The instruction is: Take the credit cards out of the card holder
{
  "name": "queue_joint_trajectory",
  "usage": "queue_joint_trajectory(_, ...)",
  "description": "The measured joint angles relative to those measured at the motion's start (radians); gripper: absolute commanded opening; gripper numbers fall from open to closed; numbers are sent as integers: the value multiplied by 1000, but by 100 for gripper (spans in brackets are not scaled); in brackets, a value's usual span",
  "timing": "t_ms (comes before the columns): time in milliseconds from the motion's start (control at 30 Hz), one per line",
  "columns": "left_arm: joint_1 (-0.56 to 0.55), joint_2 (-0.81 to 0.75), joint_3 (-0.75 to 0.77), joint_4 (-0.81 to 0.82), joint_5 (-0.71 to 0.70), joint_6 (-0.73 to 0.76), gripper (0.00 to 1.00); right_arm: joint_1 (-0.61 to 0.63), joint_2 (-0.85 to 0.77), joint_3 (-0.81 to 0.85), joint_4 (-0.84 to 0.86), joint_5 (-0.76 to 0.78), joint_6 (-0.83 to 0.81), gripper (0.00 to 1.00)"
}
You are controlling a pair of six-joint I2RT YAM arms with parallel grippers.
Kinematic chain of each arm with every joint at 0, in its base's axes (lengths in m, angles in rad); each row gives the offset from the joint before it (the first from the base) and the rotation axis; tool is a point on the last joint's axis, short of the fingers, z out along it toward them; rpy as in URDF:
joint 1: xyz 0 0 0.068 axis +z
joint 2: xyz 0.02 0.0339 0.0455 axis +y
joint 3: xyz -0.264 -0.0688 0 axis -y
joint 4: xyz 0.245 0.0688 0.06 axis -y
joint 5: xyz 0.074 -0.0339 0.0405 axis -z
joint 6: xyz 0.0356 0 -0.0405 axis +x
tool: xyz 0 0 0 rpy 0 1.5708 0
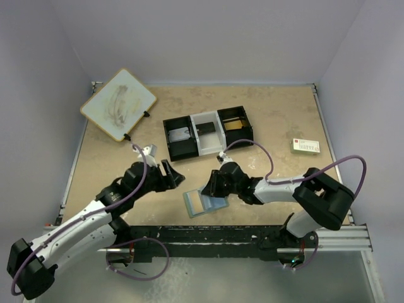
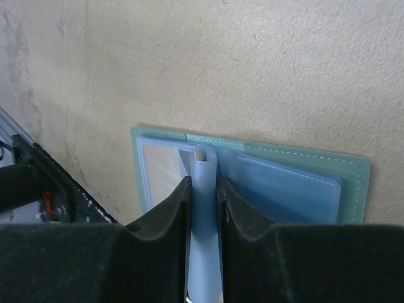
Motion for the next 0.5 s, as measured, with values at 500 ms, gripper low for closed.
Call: queue_joint_trajectory(500, -383, 222, -155, 402, -99, -203, 67, -6, -45, -87, 108, -14, 143, 25)
